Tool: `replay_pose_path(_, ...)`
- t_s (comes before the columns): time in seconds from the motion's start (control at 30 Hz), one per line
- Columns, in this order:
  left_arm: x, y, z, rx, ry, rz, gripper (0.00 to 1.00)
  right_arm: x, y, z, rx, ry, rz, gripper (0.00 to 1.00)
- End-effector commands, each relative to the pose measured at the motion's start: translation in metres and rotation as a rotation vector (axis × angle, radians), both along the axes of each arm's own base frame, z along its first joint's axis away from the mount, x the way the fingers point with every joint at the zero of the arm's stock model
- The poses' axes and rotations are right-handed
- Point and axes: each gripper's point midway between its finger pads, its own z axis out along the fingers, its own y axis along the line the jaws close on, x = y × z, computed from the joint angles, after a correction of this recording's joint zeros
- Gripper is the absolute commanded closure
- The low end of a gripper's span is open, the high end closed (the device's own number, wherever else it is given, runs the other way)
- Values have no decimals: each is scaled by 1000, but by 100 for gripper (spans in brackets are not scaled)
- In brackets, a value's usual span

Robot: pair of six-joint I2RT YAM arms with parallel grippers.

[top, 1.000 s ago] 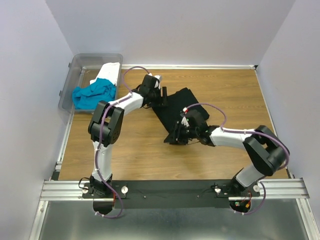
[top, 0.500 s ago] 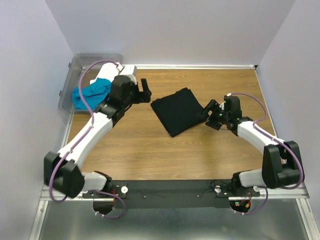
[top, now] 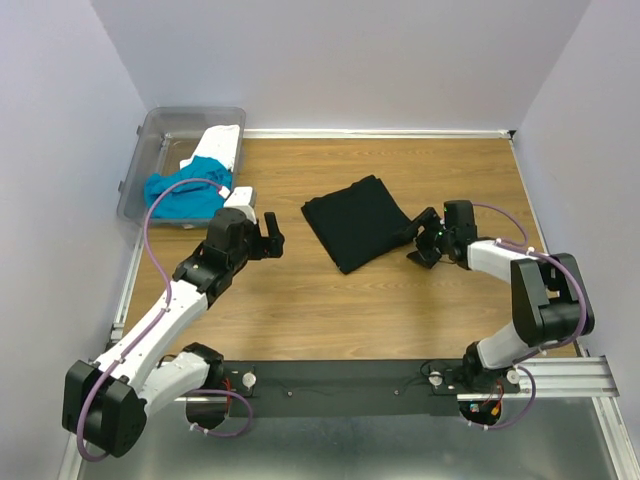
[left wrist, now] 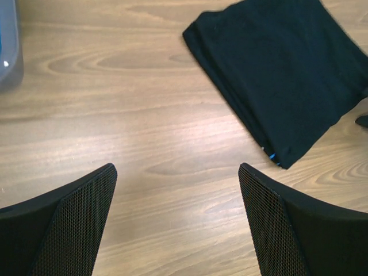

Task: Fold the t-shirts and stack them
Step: Neatly place the folded tshirt to the corner

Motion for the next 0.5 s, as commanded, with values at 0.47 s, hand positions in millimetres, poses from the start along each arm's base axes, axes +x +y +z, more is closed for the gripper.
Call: replay_pose_path(0.47, 7, 15, 11, 3, -84, 89, 8, 14, 11, -33, 95, 17, -316, 23)
